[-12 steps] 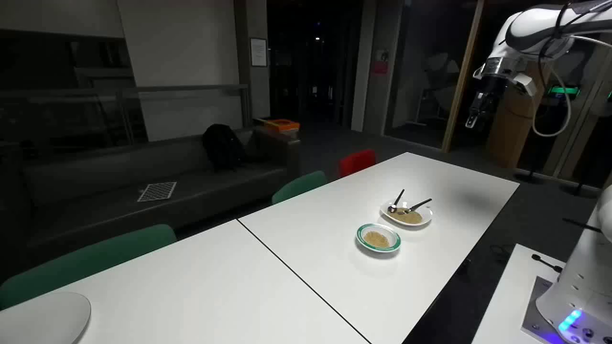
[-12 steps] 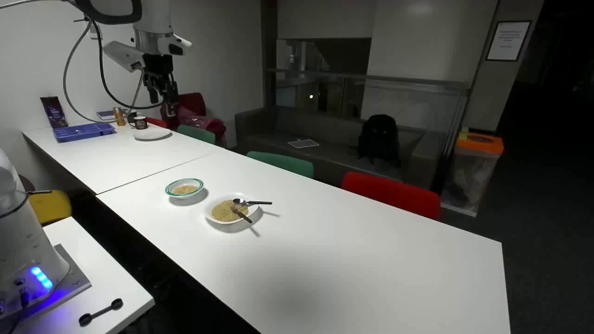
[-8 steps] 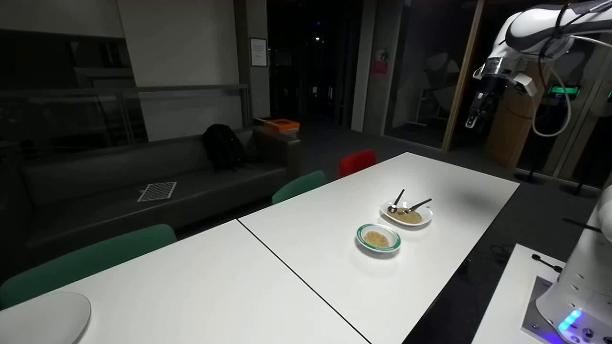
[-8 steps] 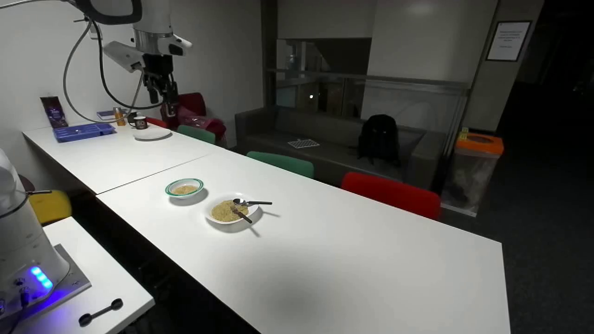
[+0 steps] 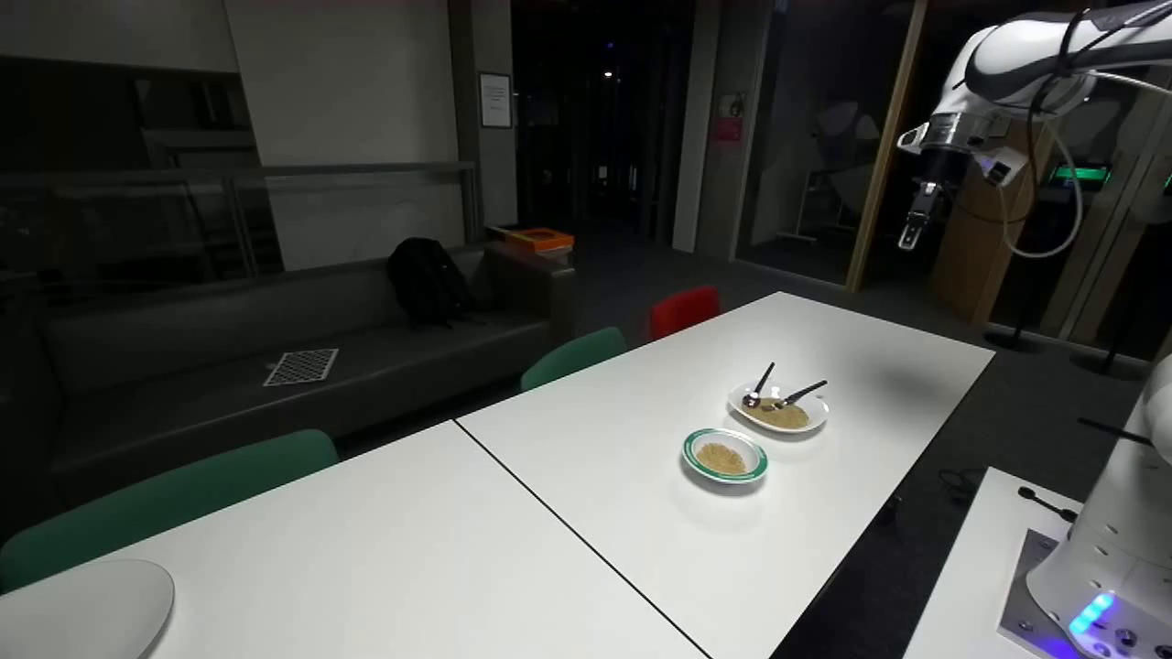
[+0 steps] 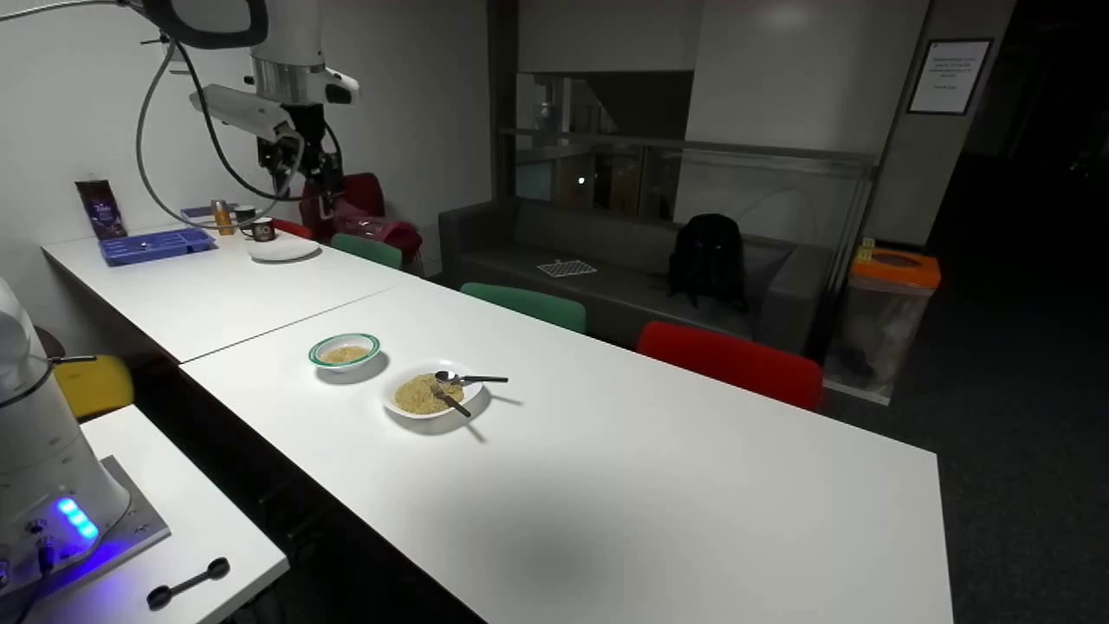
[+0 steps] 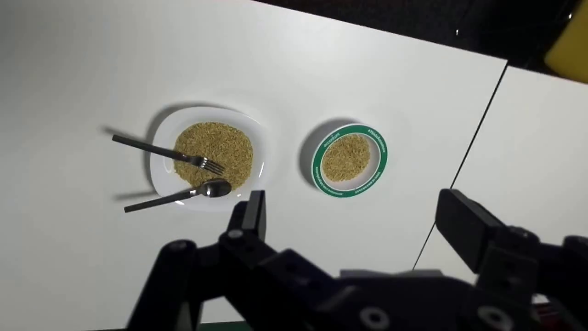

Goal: Use the fork to stir the bowl

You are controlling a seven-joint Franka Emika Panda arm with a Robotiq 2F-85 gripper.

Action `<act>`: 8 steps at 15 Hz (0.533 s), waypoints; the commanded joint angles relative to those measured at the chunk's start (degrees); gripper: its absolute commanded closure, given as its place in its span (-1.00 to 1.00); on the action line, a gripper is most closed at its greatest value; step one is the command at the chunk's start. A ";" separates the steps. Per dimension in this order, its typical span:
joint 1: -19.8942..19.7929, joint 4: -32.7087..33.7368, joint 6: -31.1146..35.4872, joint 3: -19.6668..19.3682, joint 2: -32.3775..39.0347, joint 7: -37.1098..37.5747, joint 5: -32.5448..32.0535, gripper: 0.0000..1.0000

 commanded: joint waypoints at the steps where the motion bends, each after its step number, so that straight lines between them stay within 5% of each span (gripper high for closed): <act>1: 0.53 0.44 2.04 -1.49 2.17 -12.56 -1.17 -1.00; 8: -0.43 1.45 11.52 -4.37 12.13 -38.82 0.24 -1.00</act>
